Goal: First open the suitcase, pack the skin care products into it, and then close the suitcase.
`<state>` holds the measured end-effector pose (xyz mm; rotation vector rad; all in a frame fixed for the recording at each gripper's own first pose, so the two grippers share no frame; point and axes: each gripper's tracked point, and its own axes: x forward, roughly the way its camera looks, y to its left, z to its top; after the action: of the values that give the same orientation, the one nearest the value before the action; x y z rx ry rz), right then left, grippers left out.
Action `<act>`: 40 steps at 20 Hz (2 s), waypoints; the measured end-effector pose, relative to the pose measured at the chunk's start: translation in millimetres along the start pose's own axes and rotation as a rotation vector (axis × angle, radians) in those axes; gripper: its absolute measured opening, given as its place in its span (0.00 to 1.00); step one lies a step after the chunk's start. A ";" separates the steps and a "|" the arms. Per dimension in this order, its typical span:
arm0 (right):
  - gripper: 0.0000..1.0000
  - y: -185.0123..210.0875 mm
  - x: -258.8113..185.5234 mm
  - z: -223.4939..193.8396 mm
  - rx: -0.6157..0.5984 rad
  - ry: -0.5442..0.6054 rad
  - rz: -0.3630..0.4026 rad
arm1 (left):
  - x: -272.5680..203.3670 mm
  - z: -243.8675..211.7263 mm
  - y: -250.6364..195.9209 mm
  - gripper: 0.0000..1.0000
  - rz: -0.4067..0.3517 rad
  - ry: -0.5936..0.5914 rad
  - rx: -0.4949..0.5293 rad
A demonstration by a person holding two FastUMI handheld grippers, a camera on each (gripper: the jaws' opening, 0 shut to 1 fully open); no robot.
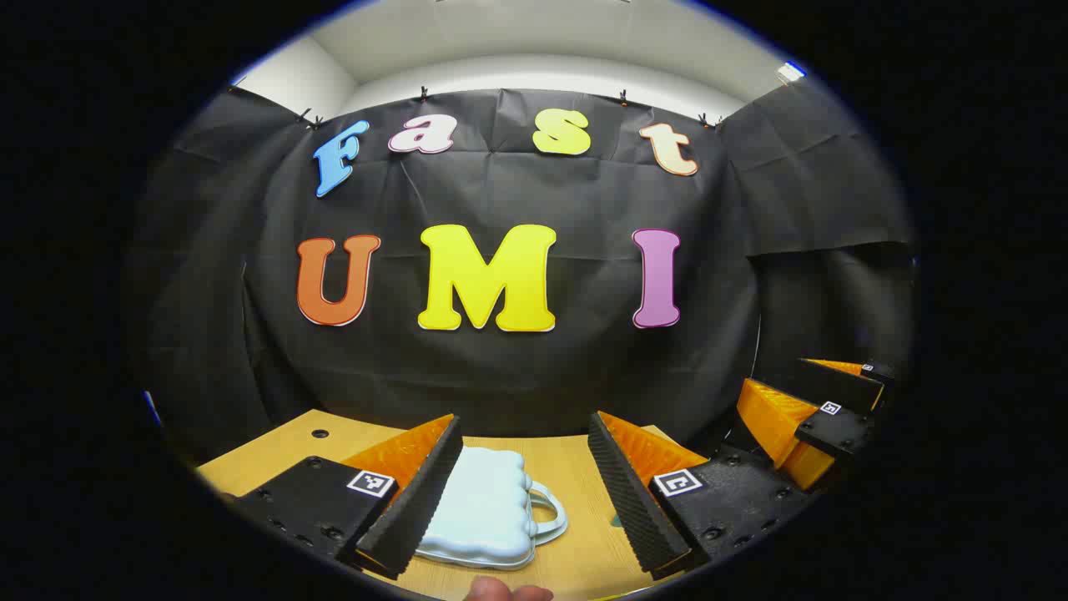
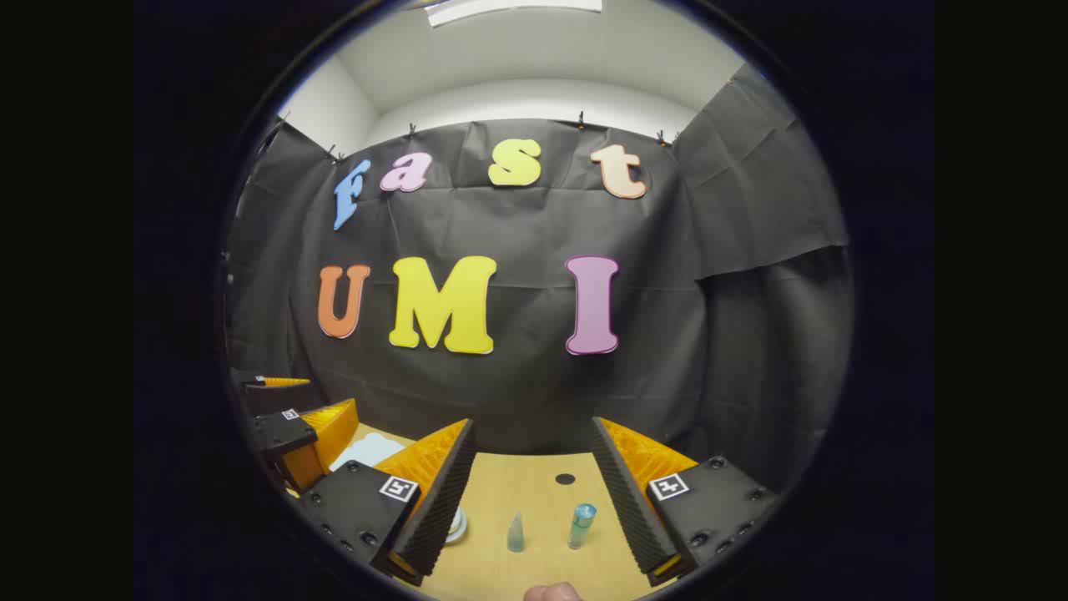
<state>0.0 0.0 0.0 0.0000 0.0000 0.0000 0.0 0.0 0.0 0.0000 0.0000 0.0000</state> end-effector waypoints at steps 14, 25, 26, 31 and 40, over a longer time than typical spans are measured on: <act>0.82 2.4 6.9 -7.7 -0.001 0.018 0.033 | 4.8 -13.1 -5.4 0.96 0.009 0.032 0.018; 0.82 -31.5 12.5 -28.8 -0.035 0.062 0.031 | 24.3 -82.8 -18.4 0.97 -0.088 0.222 0.184; 0.82 -42.0 11.2 -32.2 -0.036 0.066 0.017 | 28.5 -99.6 -21.3 0.97 -0.127 0.268 0.259; 0.82 -81.2 3.9 -43.9 -0.047 0.095 -0.042 | 48.1 -190.3 -24.8 0.96 -0.281 0.497 0.665; 0.81 -134.9 -10.6 -47.8 -0.114 0.093 -0.134 | 102.7 -266.0 -22.0 0.92 -0.422 0.681 1.205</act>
<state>-10.6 -134.9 -47.8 -0.1137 0.0929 -0.1335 102.7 -22.0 -266.0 1.2045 0.6811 -0.4221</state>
